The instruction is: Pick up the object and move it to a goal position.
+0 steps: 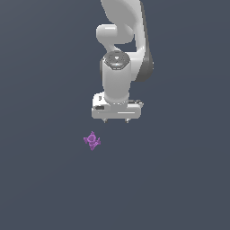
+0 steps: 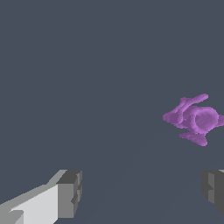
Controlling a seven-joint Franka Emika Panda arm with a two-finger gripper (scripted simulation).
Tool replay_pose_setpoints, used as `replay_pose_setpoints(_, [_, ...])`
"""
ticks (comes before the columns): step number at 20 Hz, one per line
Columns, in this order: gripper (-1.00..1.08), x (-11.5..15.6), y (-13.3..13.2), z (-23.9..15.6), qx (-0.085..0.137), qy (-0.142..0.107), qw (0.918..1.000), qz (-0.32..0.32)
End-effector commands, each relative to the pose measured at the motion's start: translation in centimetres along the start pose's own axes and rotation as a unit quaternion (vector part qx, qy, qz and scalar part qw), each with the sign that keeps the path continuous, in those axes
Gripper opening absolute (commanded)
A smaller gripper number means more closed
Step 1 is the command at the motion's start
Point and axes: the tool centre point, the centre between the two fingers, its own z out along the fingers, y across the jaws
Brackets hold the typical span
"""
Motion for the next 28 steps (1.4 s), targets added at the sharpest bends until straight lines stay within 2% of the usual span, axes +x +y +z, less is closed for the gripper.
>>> replay_pose_setpoints(1, [1.0, 0.3, 0.6, 0.4, 0.001, 0.0, 0.9998, 0.021])
replay_pose_setpoints(6, [1.0, 1.0, 2.5, 1.7, 0.004, 0.001, 0.9964, 0.085])
replay_pose_setpoints(10, [1.0, 1.7, 4.6, 3.1, 0.006, 0.001, 0.988, 0.154])
replay_pose_setpoints(16, [1.0, 2.6, 8.2, 5.4, 0.006, 0.004, 0.9638, 0.267])
replay_pose_setpoints(22, [1.0, 3.1, 10.9, 7.0, 0.004, 0.006, 0.9393, 0.343])
replay_pose_setpoints(28, [1.0, 3.3, 12.4, 7.9, 0.003, 0.008, 0.9237, 0.383])
